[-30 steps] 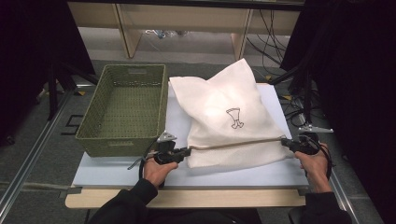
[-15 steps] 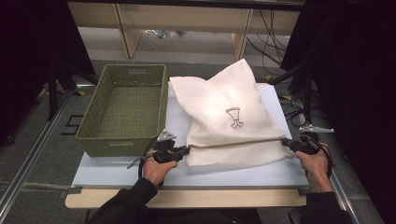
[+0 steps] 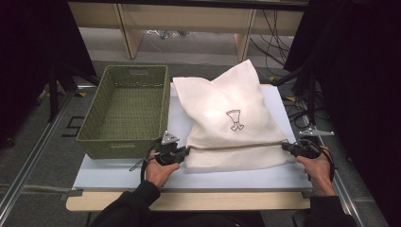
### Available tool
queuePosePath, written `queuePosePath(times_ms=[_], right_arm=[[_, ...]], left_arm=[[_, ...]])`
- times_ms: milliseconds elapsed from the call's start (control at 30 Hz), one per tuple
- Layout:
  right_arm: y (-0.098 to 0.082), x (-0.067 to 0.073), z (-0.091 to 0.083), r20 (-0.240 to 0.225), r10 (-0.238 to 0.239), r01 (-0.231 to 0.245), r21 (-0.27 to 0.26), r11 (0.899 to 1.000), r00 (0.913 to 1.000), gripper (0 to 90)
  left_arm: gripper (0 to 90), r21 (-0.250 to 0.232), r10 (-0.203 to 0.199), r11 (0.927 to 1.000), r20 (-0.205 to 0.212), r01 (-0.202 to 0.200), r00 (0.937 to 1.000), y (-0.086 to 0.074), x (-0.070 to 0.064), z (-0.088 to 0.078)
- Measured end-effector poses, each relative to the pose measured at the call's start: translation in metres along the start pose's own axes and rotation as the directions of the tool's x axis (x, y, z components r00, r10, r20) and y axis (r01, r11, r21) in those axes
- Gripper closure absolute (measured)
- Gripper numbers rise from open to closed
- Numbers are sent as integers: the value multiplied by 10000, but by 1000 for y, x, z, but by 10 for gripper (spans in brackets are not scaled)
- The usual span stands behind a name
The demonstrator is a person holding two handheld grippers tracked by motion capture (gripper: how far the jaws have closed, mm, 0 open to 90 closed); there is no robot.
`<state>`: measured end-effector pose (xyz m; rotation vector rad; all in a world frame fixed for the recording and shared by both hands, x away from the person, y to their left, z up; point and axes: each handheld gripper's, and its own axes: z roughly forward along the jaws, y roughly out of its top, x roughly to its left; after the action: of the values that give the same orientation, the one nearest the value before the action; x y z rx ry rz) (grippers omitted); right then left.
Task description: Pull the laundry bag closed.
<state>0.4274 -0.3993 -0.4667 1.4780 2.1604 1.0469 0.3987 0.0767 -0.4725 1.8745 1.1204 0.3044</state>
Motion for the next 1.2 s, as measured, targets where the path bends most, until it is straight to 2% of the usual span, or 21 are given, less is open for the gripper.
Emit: queuePosePath(times_ms=[200, 267, 400, 467, 500, 533, 567, 600, 633, 667, 733, 767, 800, 867, 900, 933, 1000, 1033, 1067, 1100, 1200], right_arm=[[3, 6, -7, -217, -297, 286, -466, 9985, 9993, 730], [5, 11, -11, 269, -534, 548, -531, 9971, 9982, 636], [9, 19, -13, -375, -237, 195, -1078, 9940, 9990, 532], [9, 24, -13, -357, -220, 177, -1153, 9932, 9991, 491], [10, 23, -13, -524, -433, 374, -1093, 9933, 9977, 473], [10, 26, -12, -343, -481, 435, -1224, 9915, 9983, 461], [9, 30, -12, -471, -192, 142, -1048, 9944, 9987, 451], [10, 30, -12, -400, -645, 597, -1113, 9920, 9971, 442], [10, 35, -12, -676, -244, 174, -1025, 9946, 9974, 434], [11, 36, -10, -836, -607, 509, -1156, 9920, 9946, 428], [12, 42, -12, -910, -895, 789, -1135, 9904, 9918, 418], [12, 48, -13, -871, -702, 602, -1129, 9918, 9937, 413], [14, 48, -11, -1024, -1067, 926, -1338, 9867, 9890, 410], [15, 52, -12, -1397, -1123, 956, -1211, 9880, 9838, 401], [15, 54, -12, -1163, -1287, 1126, -1360, 9843, 9848, 398], [16, 56, -12, -1331, -1225, 1058, -1258, 9864, 9835, 396], [15, 59, -13, -1172, -1376, 1227, -1262, 9844, 9835, 390], [14, 63, -11, -1244, -1128, 965, -1300, 9868, 9858, 387], [14, 65, -12, -1332, -1123, 971, -1154, 9886, 9847, 386], [14, 67, -11, -1190, -1215, 1055, -1330, 9855, 9854, 386], [14, 73, -10, -1152, -1638, 1502, -1183, 9816, 9797, 380]], left_arm=[[787, 23, 228, 9997, -187, -228, 9996, -1, -1, 1], [745, 47, 139, 9999, -216, -138, 9997, -1, -1, 0], [661, 42, 35, 10000, -277, -34, 9996, -1, -2, -3], [607, 116, 249, 9996, -156, -247, 9996, 2, -4, -5], [576, 122, 373, 9992, -78, -372, 9993, 3, -6, -6], [549, 164, 446, 9989, -64, -445, 9990, 3, -8, -7], [524, 237, 385, 9990, 75, -386, 9992, 4, -10, -7], [504, 240, 434, 9988, 157, -438, 9989, 3, -12, -7], [489, 293, 563, 9980, 189, -568, 9982, 3, -14, -8], [479, 298, 595, 9977, 201, -601, 9980, 3, -16, -8], [458, 331, 651, 9973, 283, -660, 9975, 2, -19, -9], [445, 376, 723, 9966, 337, -735, 9968, 2, -19, -10], [433, 360, 701, 9968, 323, -712, 9970, 2, -19, -10], [413, 417, 745, 9962, 392, -761, 9964, 2, -19, -12], [405, 430, 784, 9958, 495, -806, 9957, 1, -19, -13], [401, 420, 790, 9958, 488, -811, 9957, 1, -19, -14], [392, 509, 848, 9948, 662, -882, 9942, 0, -19, -18], [389, 470, 849, 9950, 645, -880, 9943, 0, -19, -18], [387, 484, 922, 9943, 610, -952, 9939, -1, -19, -20], [379, 477, 934, 9942, 635, -965, 9936, -1, -19, -20], [368, 489, 963, 9938, 652, -996, 9932, -1, -18, -23]])
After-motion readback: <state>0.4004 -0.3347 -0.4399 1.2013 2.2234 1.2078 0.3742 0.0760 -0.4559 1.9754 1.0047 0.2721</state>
